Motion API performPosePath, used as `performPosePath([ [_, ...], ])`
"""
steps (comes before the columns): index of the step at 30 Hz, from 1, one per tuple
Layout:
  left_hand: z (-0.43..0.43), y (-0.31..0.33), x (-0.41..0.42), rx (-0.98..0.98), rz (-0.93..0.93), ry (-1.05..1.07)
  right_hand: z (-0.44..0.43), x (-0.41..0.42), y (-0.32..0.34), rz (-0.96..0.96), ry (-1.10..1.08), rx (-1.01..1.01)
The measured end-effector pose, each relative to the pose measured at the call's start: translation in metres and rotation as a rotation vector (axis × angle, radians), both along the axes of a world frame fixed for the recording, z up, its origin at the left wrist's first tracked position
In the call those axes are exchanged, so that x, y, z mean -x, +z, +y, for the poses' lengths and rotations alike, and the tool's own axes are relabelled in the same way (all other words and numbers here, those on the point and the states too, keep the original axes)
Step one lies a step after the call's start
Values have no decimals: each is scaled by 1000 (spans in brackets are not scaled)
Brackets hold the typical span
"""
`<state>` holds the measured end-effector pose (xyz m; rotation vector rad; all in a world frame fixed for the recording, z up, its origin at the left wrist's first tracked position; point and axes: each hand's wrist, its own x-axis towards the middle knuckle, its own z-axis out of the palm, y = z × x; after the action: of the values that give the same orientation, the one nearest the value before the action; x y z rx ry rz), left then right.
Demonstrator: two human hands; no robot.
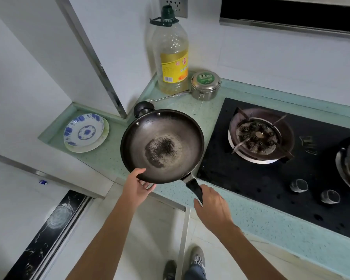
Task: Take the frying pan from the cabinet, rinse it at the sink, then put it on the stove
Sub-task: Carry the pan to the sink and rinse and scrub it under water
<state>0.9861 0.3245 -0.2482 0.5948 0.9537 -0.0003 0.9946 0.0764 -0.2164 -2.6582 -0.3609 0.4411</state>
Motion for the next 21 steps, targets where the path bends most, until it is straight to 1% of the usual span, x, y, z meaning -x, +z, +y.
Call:
performPosePath([
  [3, -8, -1, 9, -34, 68, 8, -4, 20, -8, -172, 20, 6],
  [6, -20, -7, 39, -44, 69, -53, -11, 47, -9, -373, 0, -54],
  [8, -34, -17, 70, -61, 74, -165, -13, 74, -11, -431, 70, -103],
  [9, -42, -24, 89, -87, 98, -249, -15, 90, -15, -403, 106, -120],
  [11, -60, -34, 127, -114, 165, -398, -17, 124, -30, -235, 127, -137],
  [13, -74, -43, 162, -100, 240, -500, -19, 155, -49, -15, 81, -124],
  [15, -83, -48, 192, -68, 298, -554, -21, 179, -65, 187, 32, -88],
  [16, -87, -50, 204, -48, 314, -575, -21, 188, -69, 324, -2, -67],
  [18, -95, -50, 225, -30, 355, -614, -19, 205, -81, 552, -90, -79],
  [20, -103, -53, 240, -24, 400, -628, -14, 219, -91, 715, -150, -86],
  [21, -105, -54, 245, -35, 418, -640, -12, 225, -98, 765, -164, -84],
])
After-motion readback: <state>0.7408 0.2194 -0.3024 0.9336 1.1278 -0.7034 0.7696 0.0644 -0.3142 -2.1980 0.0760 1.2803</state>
